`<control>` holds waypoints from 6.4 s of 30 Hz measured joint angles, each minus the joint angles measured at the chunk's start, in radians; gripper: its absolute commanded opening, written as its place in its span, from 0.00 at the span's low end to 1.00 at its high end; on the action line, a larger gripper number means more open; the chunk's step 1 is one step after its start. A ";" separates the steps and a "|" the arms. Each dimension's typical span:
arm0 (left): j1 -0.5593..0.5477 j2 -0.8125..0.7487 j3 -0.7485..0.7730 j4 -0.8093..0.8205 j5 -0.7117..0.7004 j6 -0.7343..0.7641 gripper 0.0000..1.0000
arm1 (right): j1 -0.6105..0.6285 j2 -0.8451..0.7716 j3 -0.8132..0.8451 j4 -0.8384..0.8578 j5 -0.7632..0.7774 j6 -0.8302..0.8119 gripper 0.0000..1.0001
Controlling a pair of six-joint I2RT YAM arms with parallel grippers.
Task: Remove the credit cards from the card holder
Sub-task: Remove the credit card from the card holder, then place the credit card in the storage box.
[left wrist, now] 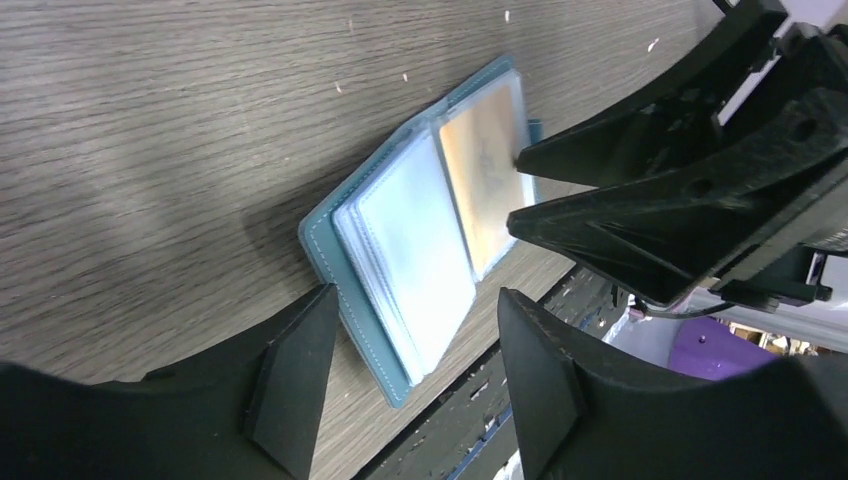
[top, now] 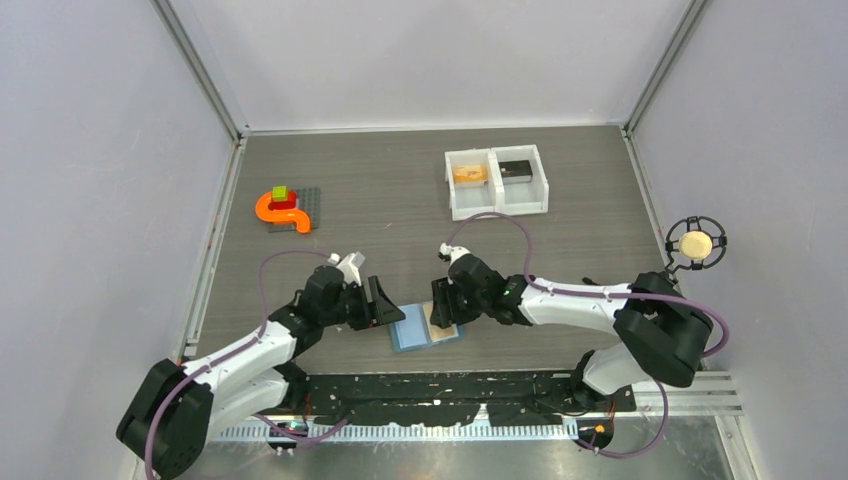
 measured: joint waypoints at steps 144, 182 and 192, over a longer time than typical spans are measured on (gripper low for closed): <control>-0.003 0.235 -0.036 0.230 0.066 -0.001 0.12 | -0.069 0.159 -0.064 0.361 -0.251 0.081 0.10; -0.010 -0.206 0.116 -0.146 0.001 -0.098 0.77 | -0.013 -0.463 -0.068 0.068 0.008 -0.387 0.05; -0.010 -0.328 0.130 -0.198 -0.024 -0.281 0.83 | 0.252 -0.518 -0.070 0.129 0.270 -0.718 0.05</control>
